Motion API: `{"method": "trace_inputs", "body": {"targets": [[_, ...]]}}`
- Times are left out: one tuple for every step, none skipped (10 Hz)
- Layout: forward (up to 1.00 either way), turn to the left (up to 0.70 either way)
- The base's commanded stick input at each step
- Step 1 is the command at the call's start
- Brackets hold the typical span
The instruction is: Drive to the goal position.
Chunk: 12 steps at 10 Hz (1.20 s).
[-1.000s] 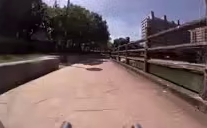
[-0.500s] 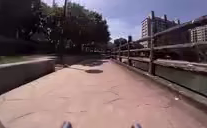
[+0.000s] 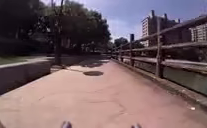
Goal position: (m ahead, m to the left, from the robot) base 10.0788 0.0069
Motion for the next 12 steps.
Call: {"method": "trace_inputs", "body": {"targets": [[0.70, 0.00], [0.70, 0.00], [0.70, 0.00], [0.70, 0.00], [0.70, 0.00], [0.70, 0.00], [0.70, 0.00], [0.70, 0.00], [0.70, 0.00], [0.70, 0.00], [0.70, 0.00], [0.70, 0.00]]}}
